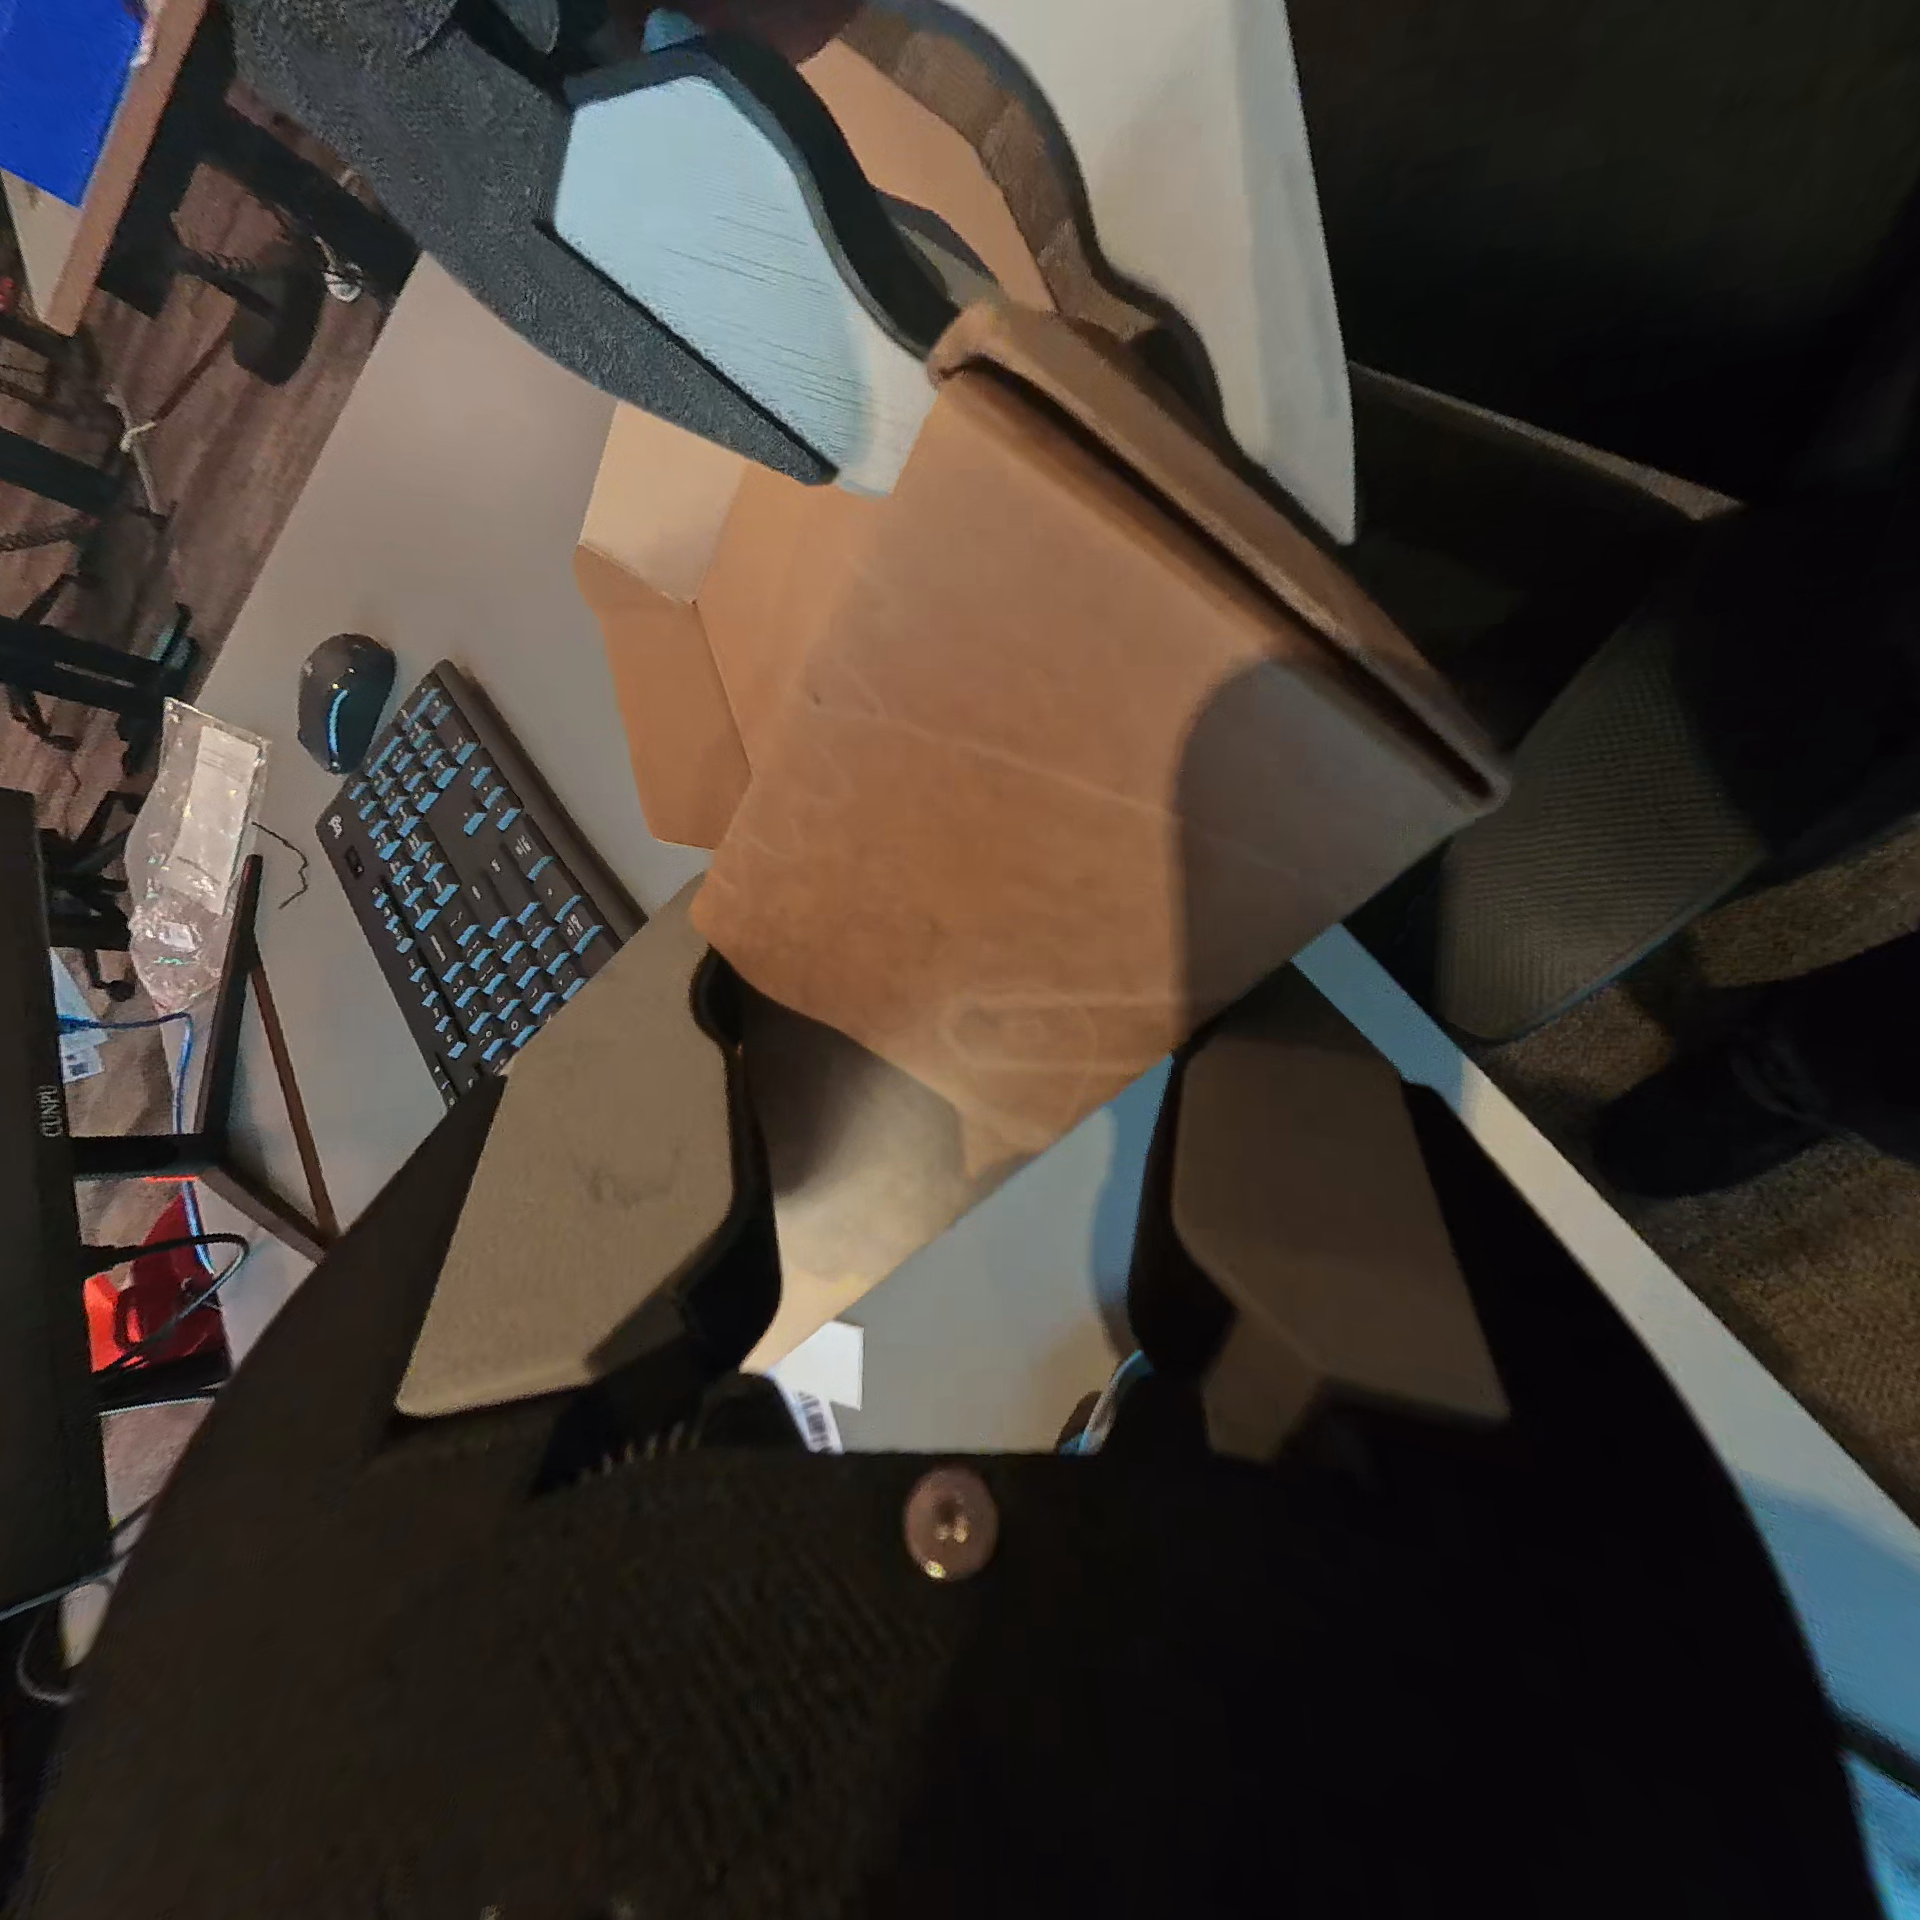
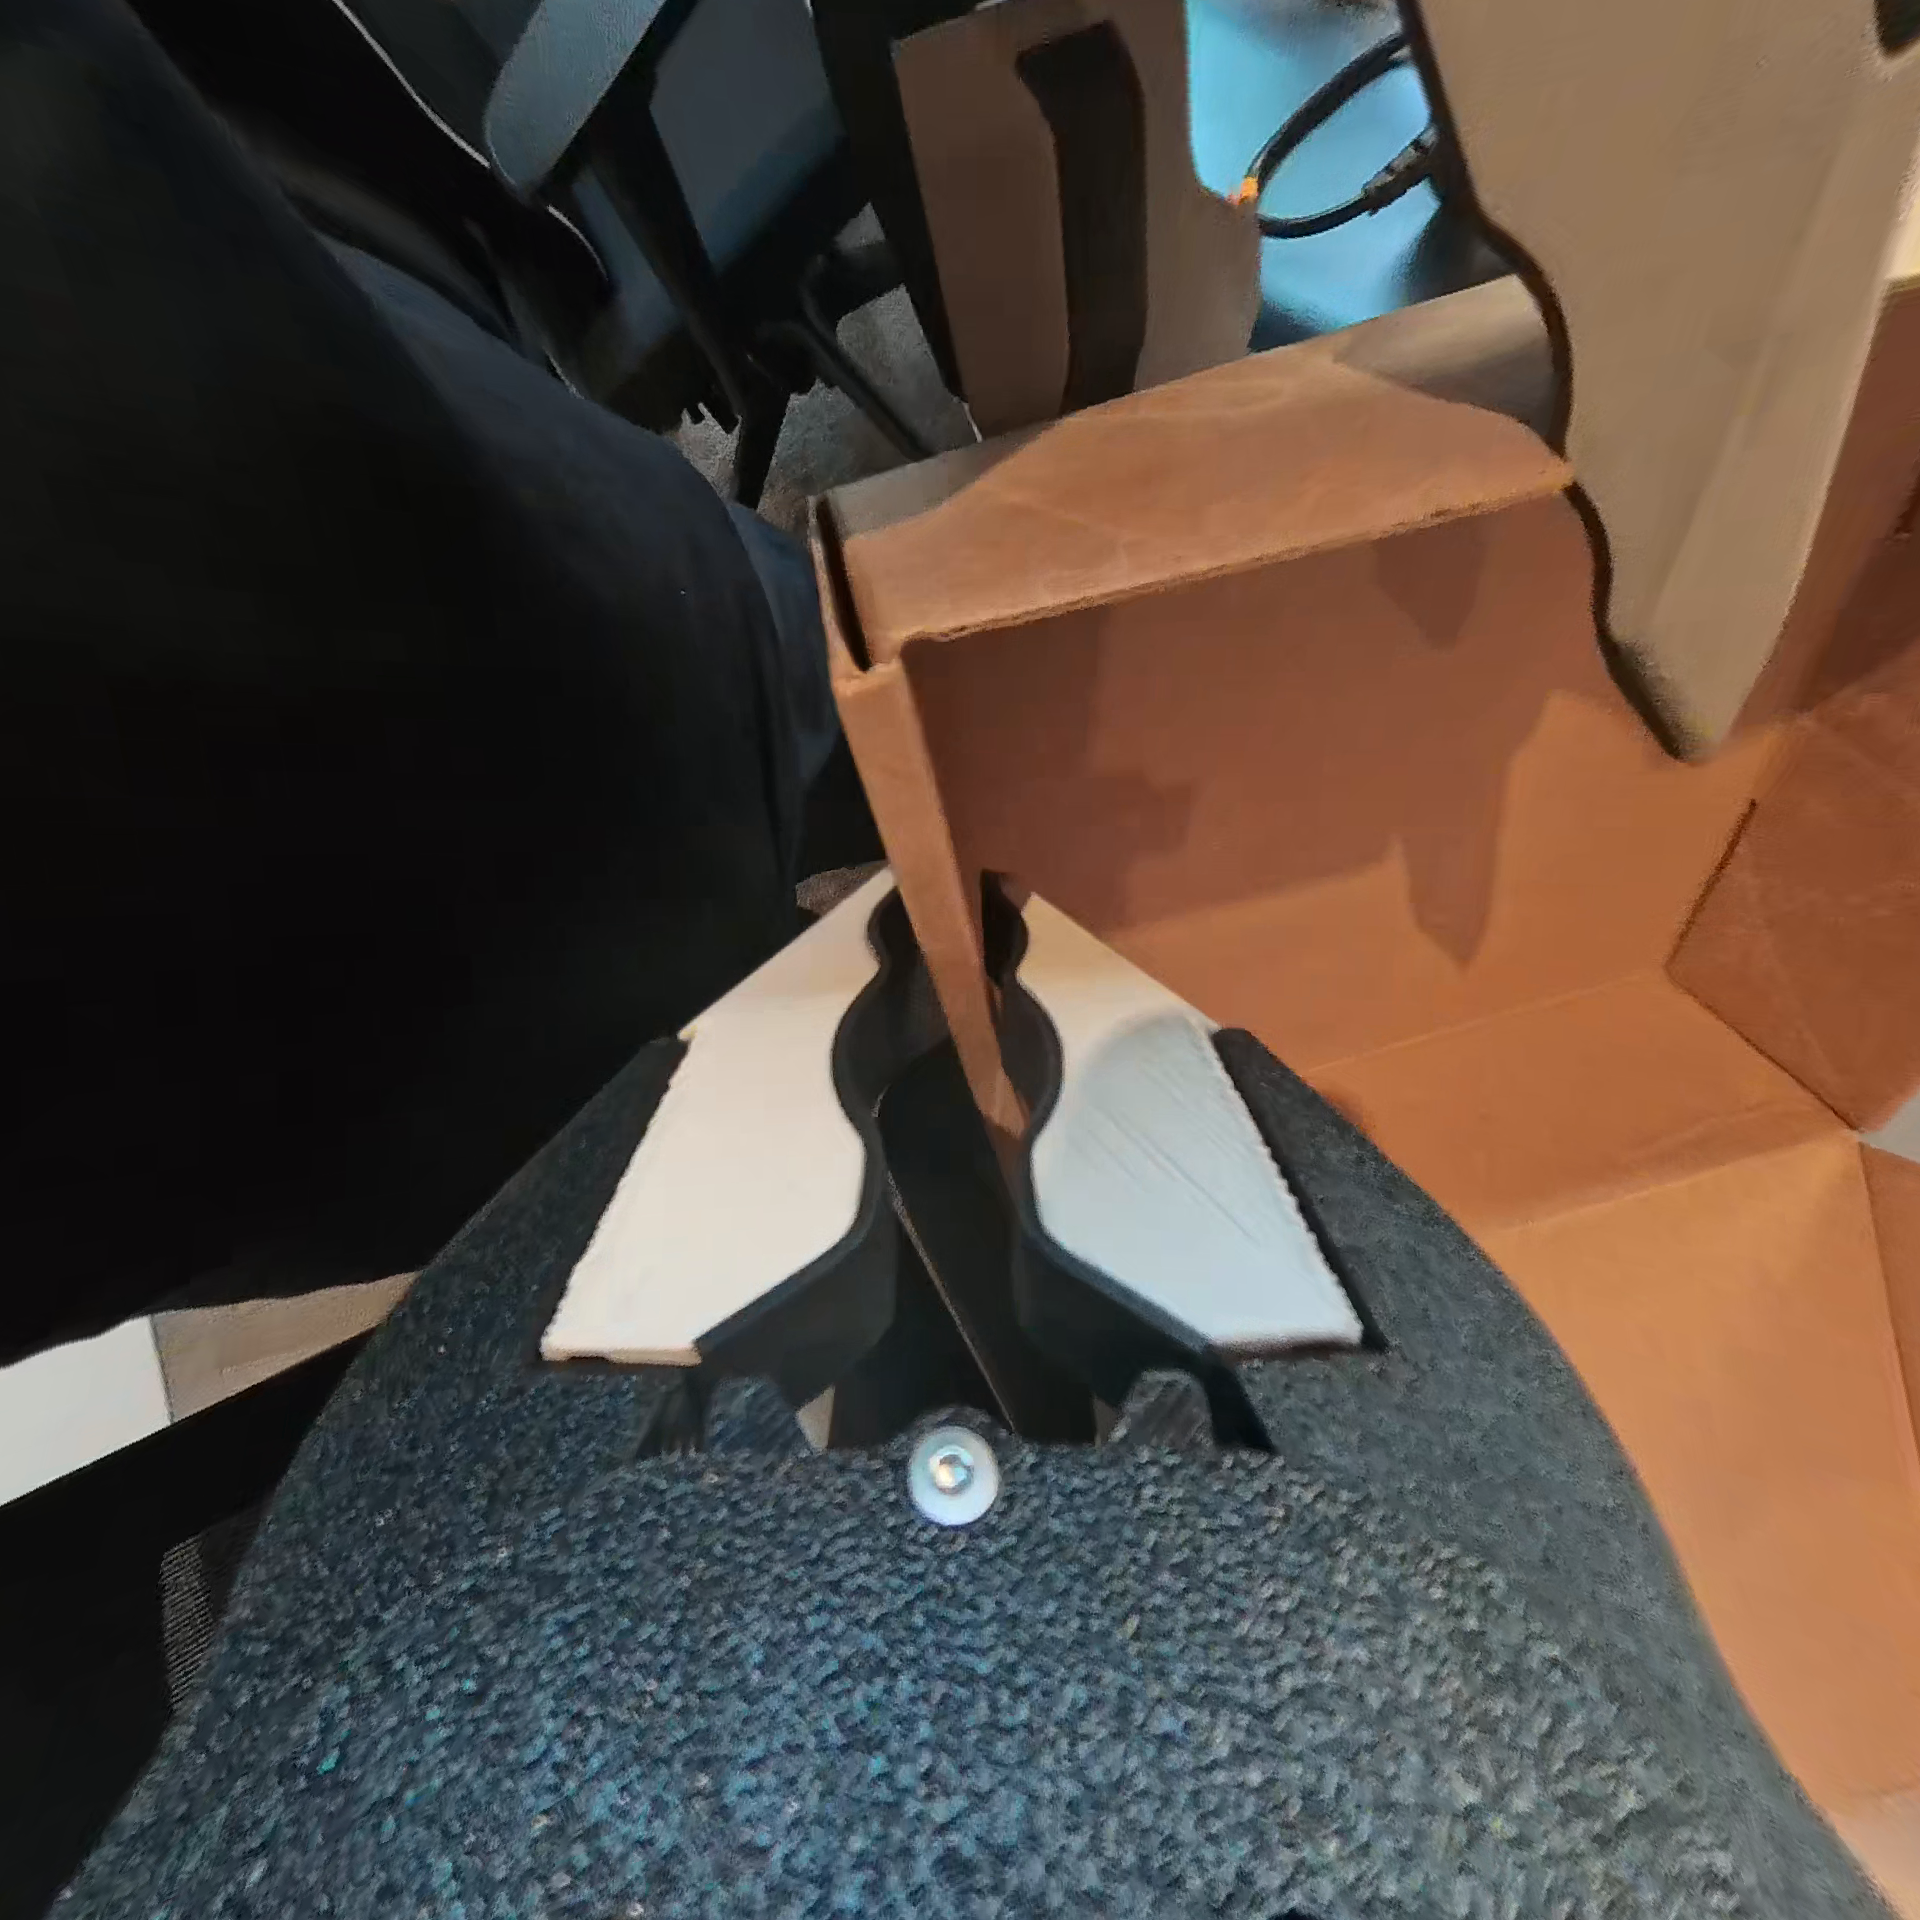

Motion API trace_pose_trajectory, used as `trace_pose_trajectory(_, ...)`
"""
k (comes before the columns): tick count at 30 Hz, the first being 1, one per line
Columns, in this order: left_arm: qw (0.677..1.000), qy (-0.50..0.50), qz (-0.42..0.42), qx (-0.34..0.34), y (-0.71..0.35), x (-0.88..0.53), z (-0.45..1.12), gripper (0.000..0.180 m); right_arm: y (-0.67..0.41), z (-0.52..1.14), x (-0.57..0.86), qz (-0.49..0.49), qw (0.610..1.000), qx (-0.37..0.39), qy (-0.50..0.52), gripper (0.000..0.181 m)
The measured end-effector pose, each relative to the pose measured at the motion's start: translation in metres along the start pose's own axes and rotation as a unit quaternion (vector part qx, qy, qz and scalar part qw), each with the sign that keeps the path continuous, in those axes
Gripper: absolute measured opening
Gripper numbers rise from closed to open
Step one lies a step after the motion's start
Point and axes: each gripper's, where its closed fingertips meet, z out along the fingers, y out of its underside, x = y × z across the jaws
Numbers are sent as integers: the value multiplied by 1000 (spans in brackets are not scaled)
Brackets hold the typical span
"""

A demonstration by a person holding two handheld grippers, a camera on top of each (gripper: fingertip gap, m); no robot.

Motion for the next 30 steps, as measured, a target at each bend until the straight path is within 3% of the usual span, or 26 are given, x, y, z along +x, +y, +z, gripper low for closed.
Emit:
trace_pose_trajectory(5, 999, -17, -39, -24, 17, 7, -1, 82, -4, 9, 10, 49, 997, -2, 65, 15)
trace_pose_trajectory(10, 996, -44, -64, -47, 28, 17, -1, 88, -1, 16, 19, 42, 982, -23, 184, 24)
trace_pose_trajectory(18, 988, -80, -123, -47, 33, 18, 0, 84, 1, 11, 26, 71, 954, -8, 291, 32)
trace_pose_trajectory(19, 987, -90, -121, -51, 35, 19, 2, 92, 2, 12, 27, 83, 950, -2, 300, 32)
trace_pose_trajectory(25, 976, -167, -11, -138, 38, 24, 17, 84, 32, 31, 38, 148, 939, 37, 307, 36)
trace_pose_trajectory(30, 967, -204, 1, -152, 26, 23, 29, 83, 62, 18, 46, 220, 931, 57, 286, 62)
